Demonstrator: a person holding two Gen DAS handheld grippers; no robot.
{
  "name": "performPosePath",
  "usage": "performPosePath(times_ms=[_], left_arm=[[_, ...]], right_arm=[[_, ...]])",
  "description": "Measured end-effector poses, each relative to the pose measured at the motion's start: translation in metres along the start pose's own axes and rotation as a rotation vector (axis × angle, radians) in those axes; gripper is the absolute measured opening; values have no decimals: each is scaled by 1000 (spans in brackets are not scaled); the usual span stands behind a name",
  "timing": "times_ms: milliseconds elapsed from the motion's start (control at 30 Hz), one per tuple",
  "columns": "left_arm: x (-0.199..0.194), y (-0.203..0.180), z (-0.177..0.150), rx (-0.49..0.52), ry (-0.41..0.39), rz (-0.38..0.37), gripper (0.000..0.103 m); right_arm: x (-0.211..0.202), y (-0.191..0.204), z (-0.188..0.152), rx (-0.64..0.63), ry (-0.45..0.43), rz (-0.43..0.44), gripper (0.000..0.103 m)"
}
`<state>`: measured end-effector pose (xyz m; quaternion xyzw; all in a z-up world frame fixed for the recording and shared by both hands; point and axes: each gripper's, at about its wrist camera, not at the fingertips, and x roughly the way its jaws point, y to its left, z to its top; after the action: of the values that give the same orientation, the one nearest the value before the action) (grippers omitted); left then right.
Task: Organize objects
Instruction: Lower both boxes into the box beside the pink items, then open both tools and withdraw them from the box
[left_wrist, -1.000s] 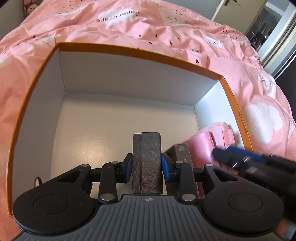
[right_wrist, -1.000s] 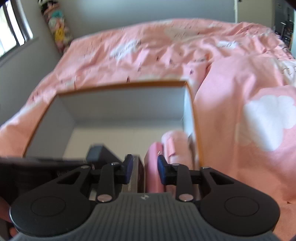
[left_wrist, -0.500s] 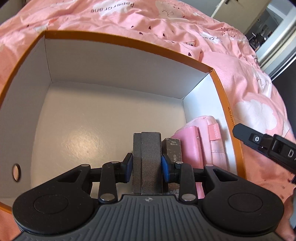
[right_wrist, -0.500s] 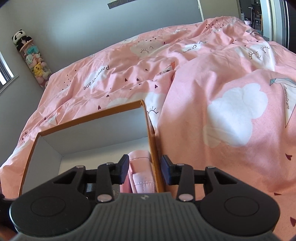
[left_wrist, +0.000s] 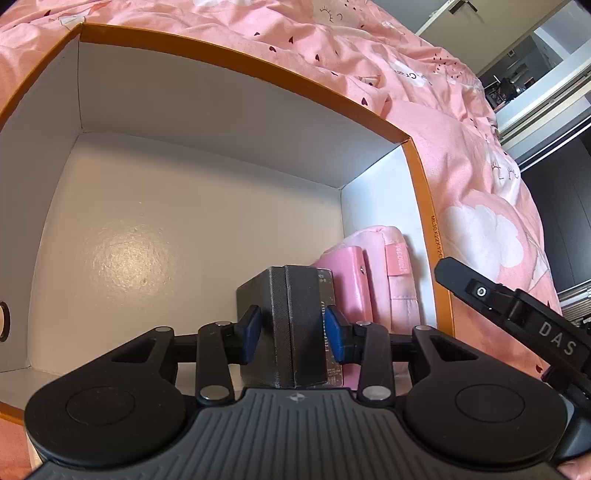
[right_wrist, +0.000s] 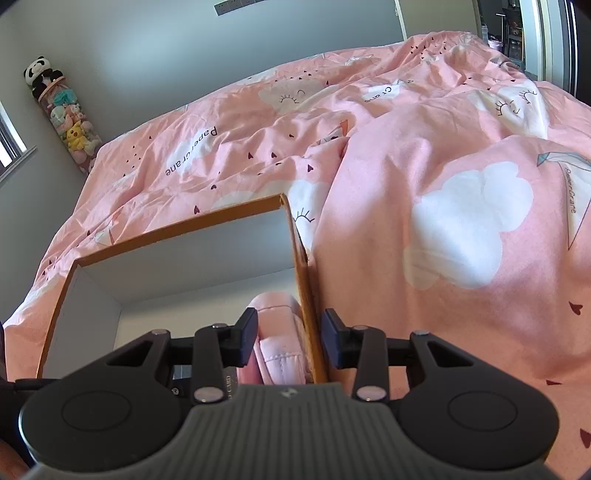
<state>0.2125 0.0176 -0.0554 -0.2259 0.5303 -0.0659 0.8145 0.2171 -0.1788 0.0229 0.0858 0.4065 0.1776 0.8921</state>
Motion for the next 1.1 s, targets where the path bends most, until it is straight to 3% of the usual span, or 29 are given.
performPosePath(times_ms=[67, 167, 267, 433, 667, 800, 867, 1000, 1100], left_arm=[[-3, 0, -1, 0, -7, -14, 56], [-7, -3, -4, 27, -18, 6, 58], [-7, -5, -6, 40, -24, 22, 39], [-4, -5, -6, 77, -31, -7, 30], [-2, -2, -3, 123, -22, -45, 30], [-4, -6, -7, 144, -33, -19, 33], [-6, -9, -9, 166, -43, 2, 34], [-20, -17, -16, 225, -112, 76, 40], [-47, -21, -22, 265, -188, 76, 44]], right_arm=[[2, 0, -1, -2, 11, 1, 41], [5, 0, -3, -10, 22, -10, 43], [8, 0, -5, -14, 35, -20, 44], [11, -1, -8, -15, 49, -23, 44], [10, 0, -9, -13, 59, -16, 45], [5, 1, -9, -13, 51, -9, 47], [0, 3, -10, -17, 41, 0, 53], [-12, 8, -13, -50, 17, 33, 58], [-25, 14, -18, -80, -13, 66, 67]])
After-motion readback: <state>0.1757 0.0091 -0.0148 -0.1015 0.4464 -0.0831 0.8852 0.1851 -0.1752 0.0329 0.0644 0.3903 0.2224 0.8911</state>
